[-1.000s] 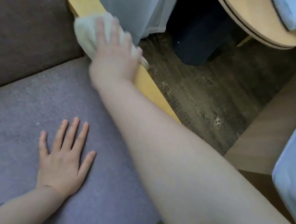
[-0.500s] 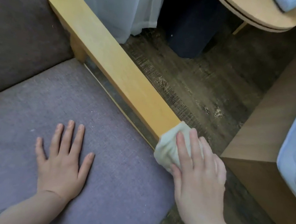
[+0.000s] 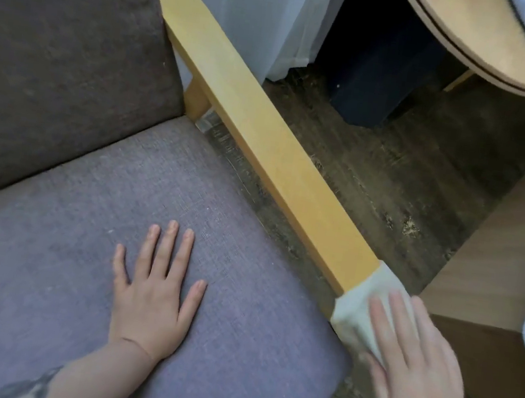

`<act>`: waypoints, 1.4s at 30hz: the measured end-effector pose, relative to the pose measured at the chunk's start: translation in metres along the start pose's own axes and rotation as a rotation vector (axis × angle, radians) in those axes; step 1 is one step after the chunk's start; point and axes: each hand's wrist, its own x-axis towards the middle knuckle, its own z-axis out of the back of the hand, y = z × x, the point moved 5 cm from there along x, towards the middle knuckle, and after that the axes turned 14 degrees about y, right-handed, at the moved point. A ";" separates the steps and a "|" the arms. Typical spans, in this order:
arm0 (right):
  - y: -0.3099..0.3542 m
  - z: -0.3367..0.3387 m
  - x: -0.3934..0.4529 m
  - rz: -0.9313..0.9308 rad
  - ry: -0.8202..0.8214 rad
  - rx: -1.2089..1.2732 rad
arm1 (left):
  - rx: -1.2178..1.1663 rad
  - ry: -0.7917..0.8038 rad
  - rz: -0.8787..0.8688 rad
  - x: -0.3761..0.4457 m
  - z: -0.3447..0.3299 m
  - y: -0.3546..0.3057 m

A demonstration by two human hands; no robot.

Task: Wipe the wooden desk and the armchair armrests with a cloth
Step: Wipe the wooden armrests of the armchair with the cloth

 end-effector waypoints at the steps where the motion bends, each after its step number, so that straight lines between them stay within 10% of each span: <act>1: -0.003 -0.002 -0.004 -0.012 0.044 0.008 | -0.007 0.004 -0.002 0.001 0.000 0.000; 13: 0.200 0.134 0.324 0.153 -0.044 0.017 | -0.070 0.001 -0.041 -0.001 0.002 0.000; 23: 0.071 0.054 0.118 0.201 -0.041 -0.032 | -0.079 0.058 -0.041 -0.001 0.002 0.000; 34: 0.184 0.130 0.311 0.173 -0.120 0.025 | -0.063 0.036 -0.045 0.000 -0.002 -0.001; 42: 0.022 0.008 0.022 -0.070 -0.100 0.058 | -0.065 0.079 -0.005 0.000 -0.001 -0.002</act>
